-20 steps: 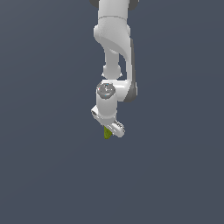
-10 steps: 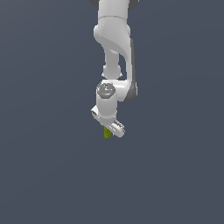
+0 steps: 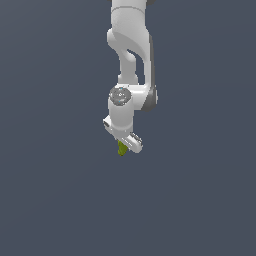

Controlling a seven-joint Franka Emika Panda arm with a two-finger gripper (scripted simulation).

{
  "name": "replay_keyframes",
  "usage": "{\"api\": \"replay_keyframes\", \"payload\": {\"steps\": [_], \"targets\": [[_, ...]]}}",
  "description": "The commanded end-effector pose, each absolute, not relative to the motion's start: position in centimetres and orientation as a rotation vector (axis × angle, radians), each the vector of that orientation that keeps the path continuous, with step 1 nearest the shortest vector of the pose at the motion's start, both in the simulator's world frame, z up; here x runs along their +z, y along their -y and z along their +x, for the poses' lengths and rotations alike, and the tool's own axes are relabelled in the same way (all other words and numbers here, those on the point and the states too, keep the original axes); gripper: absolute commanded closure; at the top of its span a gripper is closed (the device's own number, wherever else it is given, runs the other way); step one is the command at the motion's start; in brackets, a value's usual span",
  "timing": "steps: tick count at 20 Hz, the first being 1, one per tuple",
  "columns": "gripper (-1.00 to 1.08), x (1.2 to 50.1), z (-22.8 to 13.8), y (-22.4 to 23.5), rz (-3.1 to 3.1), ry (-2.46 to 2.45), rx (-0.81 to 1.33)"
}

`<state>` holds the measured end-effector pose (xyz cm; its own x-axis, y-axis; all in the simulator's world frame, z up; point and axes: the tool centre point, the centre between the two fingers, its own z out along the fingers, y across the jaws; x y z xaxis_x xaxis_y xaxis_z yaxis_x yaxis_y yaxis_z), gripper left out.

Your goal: Pick up the object and move it to a goal position.

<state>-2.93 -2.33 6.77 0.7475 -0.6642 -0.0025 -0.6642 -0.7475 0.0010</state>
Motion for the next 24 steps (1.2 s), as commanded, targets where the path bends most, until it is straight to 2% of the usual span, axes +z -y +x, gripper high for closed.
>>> {"api": "replay_keyframes", "payload": {"steps": [1,9,24], "targets": [[1.08,8.3,-3.1,2.4,2.938,1.117,0.000],[1.08,15.2,-4.4,3.0,2.938,1.118,0.000],[1.08,32.1,-7.5,4.4,2.935,1.120,0.000]]}}
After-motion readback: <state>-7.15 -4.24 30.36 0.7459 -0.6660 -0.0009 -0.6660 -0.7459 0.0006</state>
